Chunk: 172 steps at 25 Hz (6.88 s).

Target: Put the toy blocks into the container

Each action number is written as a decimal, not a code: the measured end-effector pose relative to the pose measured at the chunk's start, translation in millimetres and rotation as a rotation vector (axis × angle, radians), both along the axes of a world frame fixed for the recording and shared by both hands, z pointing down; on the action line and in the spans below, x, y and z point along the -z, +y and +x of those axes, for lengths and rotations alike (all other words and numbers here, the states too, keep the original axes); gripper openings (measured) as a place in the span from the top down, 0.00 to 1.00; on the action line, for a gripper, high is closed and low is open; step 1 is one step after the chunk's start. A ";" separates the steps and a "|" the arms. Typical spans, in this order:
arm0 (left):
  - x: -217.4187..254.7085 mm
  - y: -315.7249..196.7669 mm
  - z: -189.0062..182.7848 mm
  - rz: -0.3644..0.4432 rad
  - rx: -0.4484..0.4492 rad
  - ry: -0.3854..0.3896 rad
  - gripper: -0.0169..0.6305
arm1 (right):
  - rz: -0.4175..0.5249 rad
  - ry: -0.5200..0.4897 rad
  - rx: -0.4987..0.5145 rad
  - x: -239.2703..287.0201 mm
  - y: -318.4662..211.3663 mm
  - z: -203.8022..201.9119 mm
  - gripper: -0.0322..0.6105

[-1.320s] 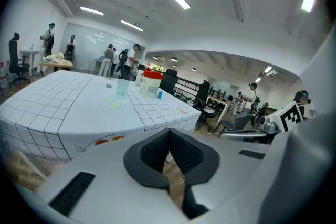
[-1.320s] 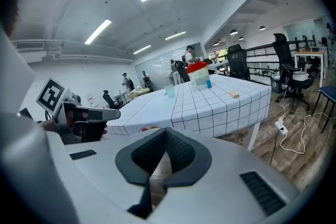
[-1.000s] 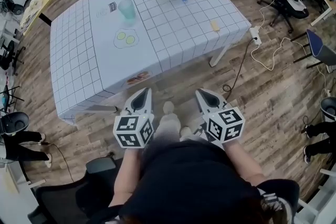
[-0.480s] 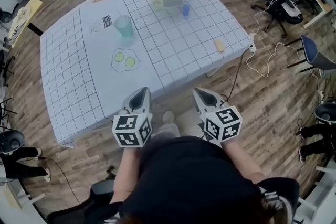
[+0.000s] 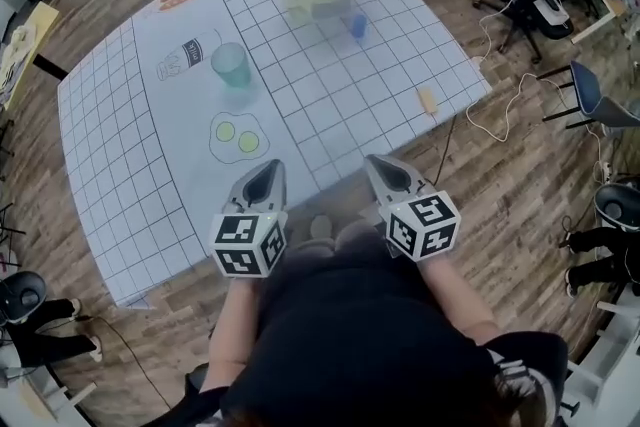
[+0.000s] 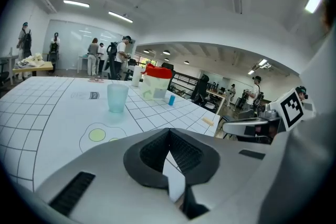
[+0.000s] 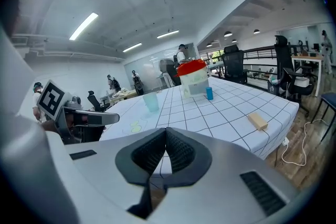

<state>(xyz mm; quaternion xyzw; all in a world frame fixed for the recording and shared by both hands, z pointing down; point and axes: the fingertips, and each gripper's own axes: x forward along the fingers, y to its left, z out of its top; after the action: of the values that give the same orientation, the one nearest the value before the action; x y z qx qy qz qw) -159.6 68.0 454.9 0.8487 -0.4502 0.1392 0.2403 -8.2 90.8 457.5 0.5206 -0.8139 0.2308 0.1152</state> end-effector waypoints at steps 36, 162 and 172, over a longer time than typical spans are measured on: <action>-51.1 -145.2 172.9 -0.162 -0.154 -0.069 0.93 | -0.190 0.222 -0.162 -76.6 -130.4 204.0 0.70; 6.7 -276.7 84.6 -0.028 0.170 -0.067 0.93 | -0.054 0.210 0.292 -46.7 -352.2 79.2 0.68; -8.4 -281.7 86.4 -0.058 0.164 -0.063 0.93 | -0.095 0.259 0.321 -68.2 -348.7 75.2 0.70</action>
<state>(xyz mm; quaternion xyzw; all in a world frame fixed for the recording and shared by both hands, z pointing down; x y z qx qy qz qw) -73.2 -213.7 463.3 0.7967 -0.5214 0.1587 0.2611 67.1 -257.9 525.6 0.4038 -0.8528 0.1789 0.2786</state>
